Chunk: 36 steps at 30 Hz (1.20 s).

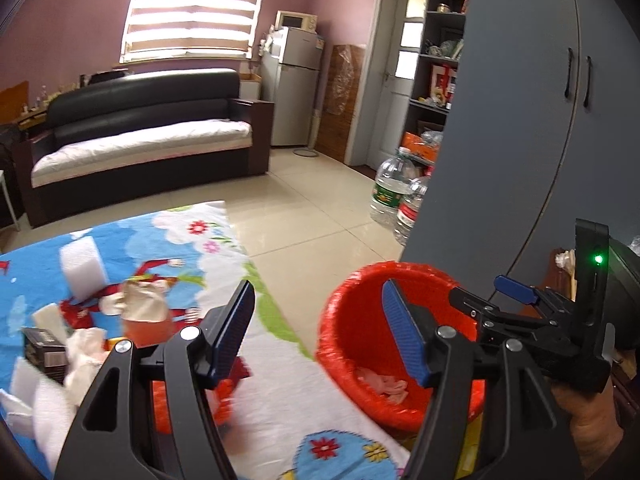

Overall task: Collect trash
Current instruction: 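Carry the bag with the left tool while the right tool carries the box, both releasing into the red bin, then move the left tool to the bubble wrap while the right tool moves to the orange foam net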

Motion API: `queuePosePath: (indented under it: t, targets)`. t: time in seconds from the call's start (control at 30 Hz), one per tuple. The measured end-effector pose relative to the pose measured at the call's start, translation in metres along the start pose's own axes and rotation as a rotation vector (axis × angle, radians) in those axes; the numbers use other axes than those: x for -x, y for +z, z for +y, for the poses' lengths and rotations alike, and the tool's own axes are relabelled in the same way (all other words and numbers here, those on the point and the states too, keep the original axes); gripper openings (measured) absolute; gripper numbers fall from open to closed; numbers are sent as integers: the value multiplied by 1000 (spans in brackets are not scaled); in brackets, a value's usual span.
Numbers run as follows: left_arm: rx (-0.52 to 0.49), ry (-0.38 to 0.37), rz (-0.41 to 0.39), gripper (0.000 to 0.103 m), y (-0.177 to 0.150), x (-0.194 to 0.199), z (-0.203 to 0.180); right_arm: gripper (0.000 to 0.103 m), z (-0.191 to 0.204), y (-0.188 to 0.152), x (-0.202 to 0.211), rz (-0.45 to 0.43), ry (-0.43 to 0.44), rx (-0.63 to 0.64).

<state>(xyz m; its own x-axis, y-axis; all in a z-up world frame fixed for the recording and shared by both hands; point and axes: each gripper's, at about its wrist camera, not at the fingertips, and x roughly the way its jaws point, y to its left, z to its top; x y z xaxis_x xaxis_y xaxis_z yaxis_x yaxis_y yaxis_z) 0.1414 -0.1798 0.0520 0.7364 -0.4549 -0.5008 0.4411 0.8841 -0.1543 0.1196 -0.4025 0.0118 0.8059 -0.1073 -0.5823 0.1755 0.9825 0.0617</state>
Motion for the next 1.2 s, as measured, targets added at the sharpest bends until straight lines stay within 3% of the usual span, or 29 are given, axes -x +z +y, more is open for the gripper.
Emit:
queuePosePath:
  t: [0.43, 0.8, 1.07, 1.2]
  targets:
    - [77, 179, -47, 64, -6, 51, 64, 84, 69, 1, -6, -7, 116, 96]
    - [224, 361, -19, 64, -19, 77, 121, 84, 129, -4, -5, -25, 213, 187]
    - [333, 399, 56, 64, -42, 80, 154, 84, 154, -9, -7, -22, 281, 223]
    - [407, 377, 104, 64, -55, 76, 169, 84, 169, -15, -9, -9, 306, 249]
